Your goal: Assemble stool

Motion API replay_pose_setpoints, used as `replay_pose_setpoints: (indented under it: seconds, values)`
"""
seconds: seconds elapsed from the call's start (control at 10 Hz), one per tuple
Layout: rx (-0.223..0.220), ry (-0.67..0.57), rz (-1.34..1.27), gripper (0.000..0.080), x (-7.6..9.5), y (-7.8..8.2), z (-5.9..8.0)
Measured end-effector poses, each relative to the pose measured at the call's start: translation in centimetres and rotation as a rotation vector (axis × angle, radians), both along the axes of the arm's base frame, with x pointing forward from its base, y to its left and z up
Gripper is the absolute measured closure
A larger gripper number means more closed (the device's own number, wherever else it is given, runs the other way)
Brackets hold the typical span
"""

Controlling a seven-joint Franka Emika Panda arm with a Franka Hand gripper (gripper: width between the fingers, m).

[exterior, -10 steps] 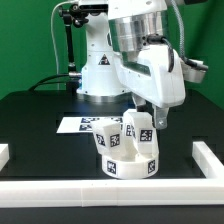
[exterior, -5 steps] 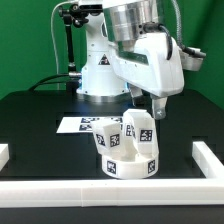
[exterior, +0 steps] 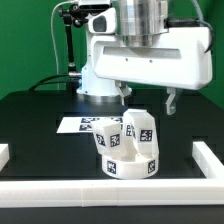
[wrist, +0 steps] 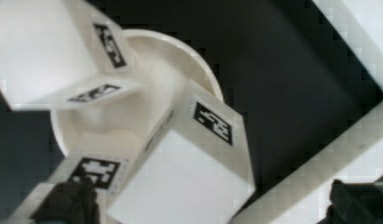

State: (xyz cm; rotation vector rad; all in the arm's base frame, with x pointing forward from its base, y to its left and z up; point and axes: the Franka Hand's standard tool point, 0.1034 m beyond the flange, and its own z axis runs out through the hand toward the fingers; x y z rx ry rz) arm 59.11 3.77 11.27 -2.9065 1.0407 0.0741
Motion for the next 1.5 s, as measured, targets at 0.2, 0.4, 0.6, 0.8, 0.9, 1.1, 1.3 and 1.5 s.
replay_pose_setpoints:
  seconds: [0.2, 0.4, 0.6, 0.8, 0.9, 1.1, 1.3, 1.5]
  values:
    - [0.002, -0.008, 0.133, 0.0150, -0.01, -0.19, -0.03]
    - [0.006, -0.017, 0.258, 0.0150, 0.00, -0.25, -0.03]
    - [-0.013, -0.040, 0.534, 0.0150, 0.26, -0.53, 0.08]
    - [-0.036, -0.056, 0.768, 0.0150, 0.55, -0.32, 0.25]
    - [-0.039, -0.059, 0.854, 0.0150, 0.57, -0.26, 0.25]
    - [-0.037, -0.062, 0.963, 0.0150, 0.58, -0.58, 0.23]
    - [-0.037, -0.065, 1.089, 0.0150, 0.59, -0.76, 0.23]
    - [-0.045, -0.056, 1.337, 0.0150, 0.46, -1.09, 0.21]
